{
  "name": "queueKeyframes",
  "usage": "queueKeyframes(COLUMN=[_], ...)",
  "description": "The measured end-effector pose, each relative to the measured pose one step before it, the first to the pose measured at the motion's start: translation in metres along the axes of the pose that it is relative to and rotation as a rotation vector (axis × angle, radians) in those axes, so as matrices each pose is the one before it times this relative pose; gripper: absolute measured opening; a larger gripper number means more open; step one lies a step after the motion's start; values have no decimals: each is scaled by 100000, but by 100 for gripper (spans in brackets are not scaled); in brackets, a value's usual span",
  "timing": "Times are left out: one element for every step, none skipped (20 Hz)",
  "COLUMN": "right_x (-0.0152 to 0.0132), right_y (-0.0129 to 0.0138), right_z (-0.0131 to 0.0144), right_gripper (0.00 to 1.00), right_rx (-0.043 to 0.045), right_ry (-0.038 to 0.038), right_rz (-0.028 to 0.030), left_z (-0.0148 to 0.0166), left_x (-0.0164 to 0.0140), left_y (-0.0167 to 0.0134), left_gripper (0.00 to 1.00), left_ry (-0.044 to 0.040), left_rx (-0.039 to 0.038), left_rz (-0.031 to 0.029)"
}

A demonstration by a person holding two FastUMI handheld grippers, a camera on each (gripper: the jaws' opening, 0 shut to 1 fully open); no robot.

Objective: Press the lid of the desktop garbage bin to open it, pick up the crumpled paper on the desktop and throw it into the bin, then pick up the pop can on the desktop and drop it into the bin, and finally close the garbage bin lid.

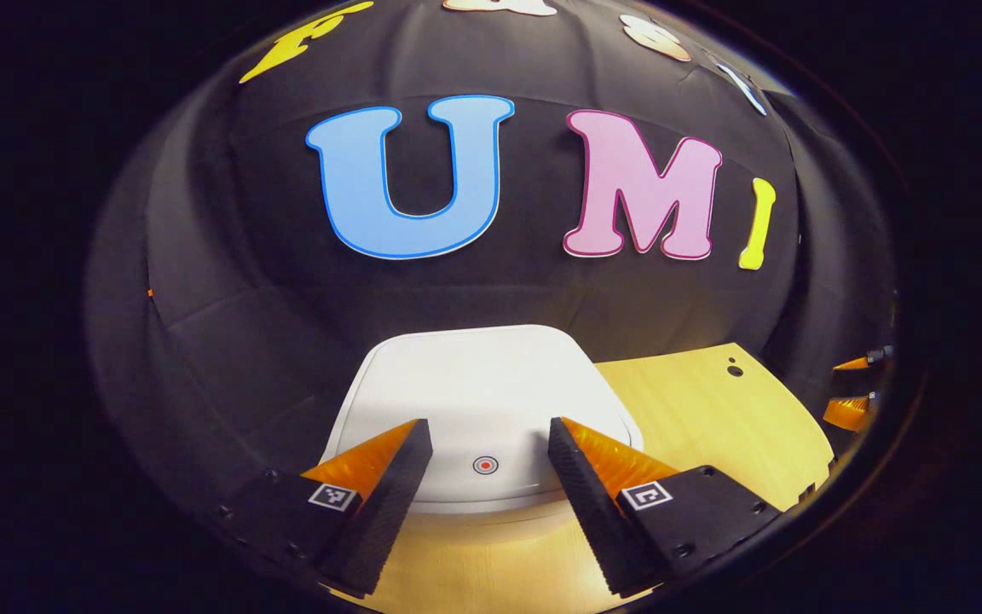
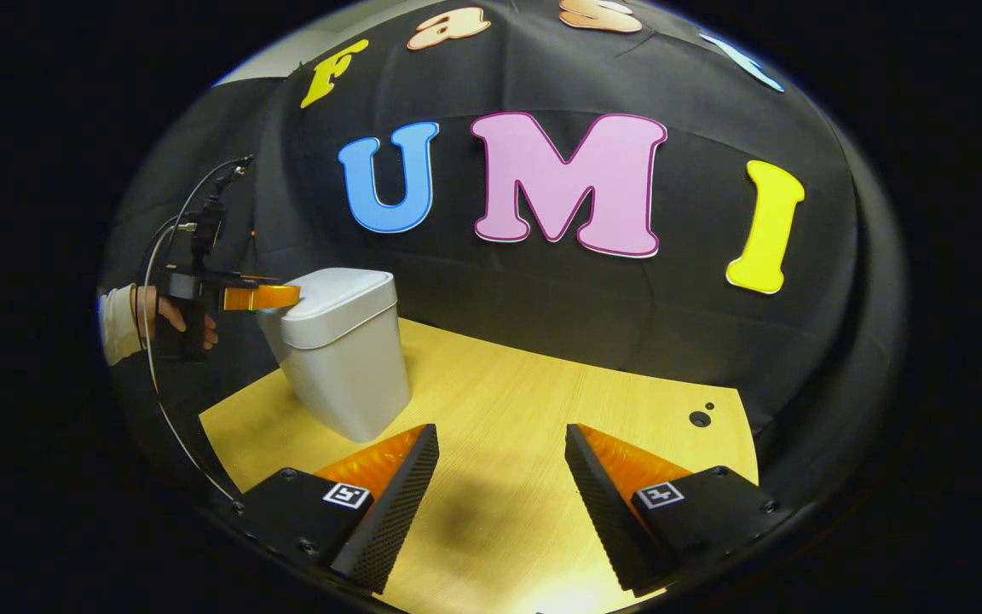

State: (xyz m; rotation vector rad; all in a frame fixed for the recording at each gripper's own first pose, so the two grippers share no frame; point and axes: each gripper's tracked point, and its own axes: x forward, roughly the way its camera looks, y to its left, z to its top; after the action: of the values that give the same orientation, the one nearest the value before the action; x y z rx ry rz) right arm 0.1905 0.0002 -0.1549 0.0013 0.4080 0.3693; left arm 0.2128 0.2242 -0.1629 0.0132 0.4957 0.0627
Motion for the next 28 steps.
queueKeyframes(right_x=[-52, -179, -218, -193, -174, -319, -224, -155, -115, -18, -270, -105, -192, -49, -113, -100, -57, -140, -168, -257, -509, -476, -605, -652, -858, -733, -796, -634], right_y=[8, -61, -74, 140, 130, -91, -135, -203, -65, 349, -176, -172, -296, -276, -149, -22, 76, -102, -86, 44, 352, 13, 68, 15, 208, 126, 140, 19], right_z=[148, 155, 311, 499, 537, 600, 774, 817, 798, 899, 1024, 752, 670, 657, 517, 429, 377, 494, 631, 655, 690, 644, 823, 331, 187, 549, 618, 436], right_gripper=[96, 97, 96, 96, 97, 96, 96, 96, 96, 96, 96, 96, 96, 96, 100, 96, 96, 95, 95, 95, 95, 95, 95, 95, 95, 95, 95, 95], right_rx=[-250, -30, 428, 927, 743, 490, 119, 513, 1416, 2819, 2965, 831, 477, 316, 362, 311, -389, -725, -760, -939, -1394, -1523, -2056, -885, -457, -21, -99, -309], right_ry=[-464, -269, -561, -1132, -1398, -1490, -1897, -2184, -1978, -1947, -2212, -1719, -1834, -2002, -1827, -1595, -1711, -2125, -2506, -2860, -2761, -2876, -2958, -255, -417, -756, -1407, -965], right_rz=[75, -133, -176, 136, 93, -571, -1119, -1462, -688, 447, -361, -425, -1066, -777, -760, 49, -75, -562, -899, -506, -122, -957, -1195, -1403, -1099, -1133, -1516, -2485], left_z=[190, -70, 226, 833, 821, 677, 870, 529, 670, 579, 996, 267, 236, 469, 677, 759, 611, 664, 373, 155, 86, 155, -71, 193, 132, 344, 253, 254], left_x=[69, -191, -91, -251, -127, -448, -402, -471, -750, -611, -1092, -640, -687, -794, -792, -747, -699, -771, -761, -801, -748, -643, -581, -544, -653, -539, -623, -457], left_y=[-18, 40, 75, -86, -36, -175, -145, -151, -3, -461, -1576, -1054, -1054, -1169, -1097, -1096, -959, -753, -801, -946, -1045, -954, -782, -710, -573, -667, -609, -553], left_gripper=[97, 96, 96, 96, 95, 93, 93, 93, 93, 93, 93, 93, 93, 93, 93, 93, 93, 93, 93, 93, 93, 93, 93, 93, 93, 93, 93, 93], left_ry=[-2124, -744, -1006, -2586, -2937, -2737, -2396, -1604, -2401, -2119, -3295, -760, -873, -1299, -1996, -1878, -1951, -1343, -512, -10, -220, -307, -252, -394, -571, -1014, -1098, -742], left_rx=[1956, 2351, 1350, 35, -1383, -2331, -2412, -1063, -229, -361, -1513, -831, -374, 304, 786, 1545, 1689, 1198, -155, -1501, -2185, -2026, -1116, 163, 590, 164, -59, -103], left_rz=[140, 478, 907, 887, 820, 467, 738, 917, 866, 43, -1338, -722, -360, -495, -211, -348, 86, 847, 508, 140, -191, -598, -567, -1125, -1238, -2029, -2326, -2021])
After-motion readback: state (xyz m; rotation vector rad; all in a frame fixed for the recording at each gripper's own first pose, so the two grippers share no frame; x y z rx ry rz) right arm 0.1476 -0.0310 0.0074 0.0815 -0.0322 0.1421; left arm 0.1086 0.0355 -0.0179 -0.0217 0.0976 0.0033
